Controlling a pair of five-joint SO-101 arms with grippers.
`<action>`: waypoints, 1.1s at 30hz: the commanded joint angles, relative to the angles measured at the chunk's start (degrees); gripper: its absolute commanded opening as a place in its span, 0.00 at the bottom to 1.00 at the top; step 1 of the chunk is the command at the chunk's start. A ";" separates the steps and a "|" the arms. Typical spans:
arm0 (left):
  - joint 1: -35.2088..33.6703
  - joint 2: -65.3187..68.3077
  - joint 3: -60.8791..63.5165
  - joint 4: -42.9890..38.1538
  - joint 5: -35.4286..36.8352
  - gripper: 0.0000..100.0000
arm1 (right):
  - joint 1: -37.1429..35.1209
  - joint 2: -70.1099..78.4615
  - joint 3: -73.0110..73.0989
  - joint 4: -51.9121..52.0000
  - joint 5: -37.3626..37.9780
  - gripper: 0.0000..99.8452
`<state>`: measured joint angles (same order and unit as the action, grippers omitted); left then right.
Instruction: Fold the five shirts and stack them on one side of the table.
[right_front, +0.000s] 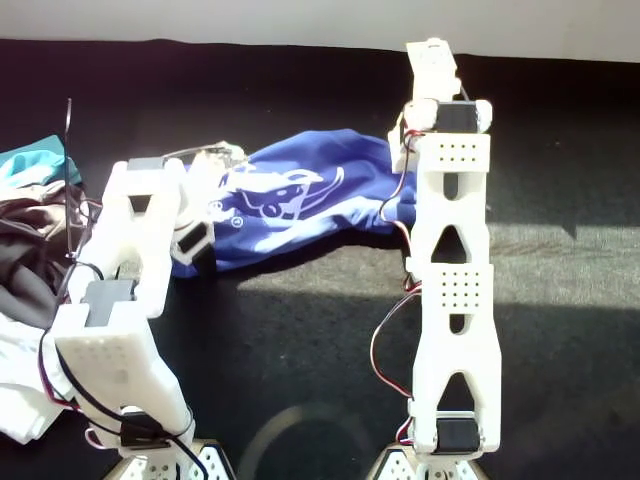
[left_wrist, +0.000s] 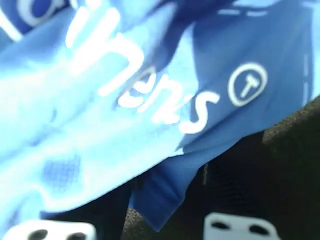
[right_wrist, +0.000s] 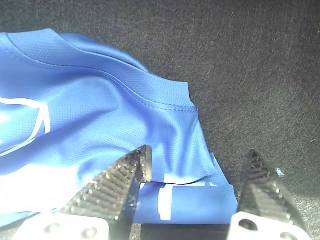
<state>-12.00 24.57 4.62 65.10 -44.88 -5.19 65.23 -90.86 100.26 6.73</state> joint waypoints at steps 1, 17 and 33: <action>-1.98 1.71 -4.44 -2.99 0.70 0.21 | -0.57 -2.07 -0.57 0.40 0.53 0.28; 1.19 -10.68 -28.44 24.53 7.12 0.01 | -0.22 -2.42 -0.57 0.57 0.35 0.20; 3.82 -18.33 -35.65 32.62 7.12 0.01 | 4.70 -40.57 52.18 0.57 2.81 0.26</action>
<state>-8.75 9.89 -28.79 98.42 -38.20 -0.18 39.91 -57.89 100.62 7.34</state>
